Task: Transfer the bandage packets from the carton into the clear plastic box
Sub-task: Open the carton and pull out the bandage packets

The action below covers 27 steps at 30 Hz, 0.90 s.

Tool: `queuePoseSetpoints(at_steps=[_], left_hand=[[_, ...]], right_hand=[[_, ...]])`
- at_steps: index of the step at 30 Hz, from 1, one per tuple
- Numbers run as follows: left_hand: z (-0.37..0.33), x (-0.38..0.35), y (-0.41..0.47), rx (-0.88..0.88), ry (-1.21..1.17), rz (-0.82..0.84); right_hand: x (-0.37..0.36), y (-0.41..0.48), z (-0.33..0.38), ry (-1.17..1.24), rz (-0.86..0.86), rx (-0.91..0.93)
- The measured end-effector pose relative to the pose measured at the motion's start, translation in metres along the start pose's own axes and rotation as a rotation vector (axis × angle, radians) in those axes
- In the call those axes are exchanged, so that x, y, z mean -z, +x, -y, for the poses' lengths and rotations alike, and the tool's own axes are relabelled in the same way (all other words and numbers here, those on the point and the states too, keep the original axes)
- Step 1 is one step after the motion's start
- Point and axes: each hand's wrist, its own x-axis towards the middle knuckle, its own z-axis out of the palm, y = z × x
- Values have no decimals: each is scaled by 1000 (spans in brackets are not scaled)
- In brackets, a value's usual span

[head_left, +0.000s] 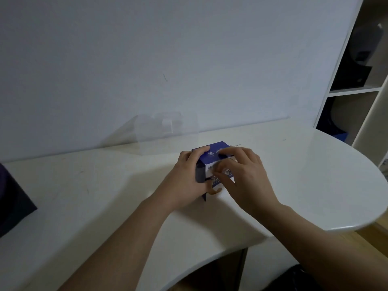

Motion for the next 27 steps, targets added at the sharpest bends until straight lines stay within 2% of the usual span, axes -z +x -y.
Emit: queuePoseSetpoints(at_steps=[4,9,14,19,24,27], left_hand=[[0,0,0,22,47,7],[-3,5,-1,2,128,20],[-13,9,3,-25,287,-64],[-26,6,8,-157,103,-162],[-30,8,7,-105,-57,-182],[-30,8,8,-68,-244,-151]], right_hand=[[13,7,1,-150,91,41],[45,33,8,-315,443,129],[57,63,21,-365,637,201],[66,87,23,-309,781,188],[72,92,17,-152,801,101],[72,84,-1,88,735,-34]])
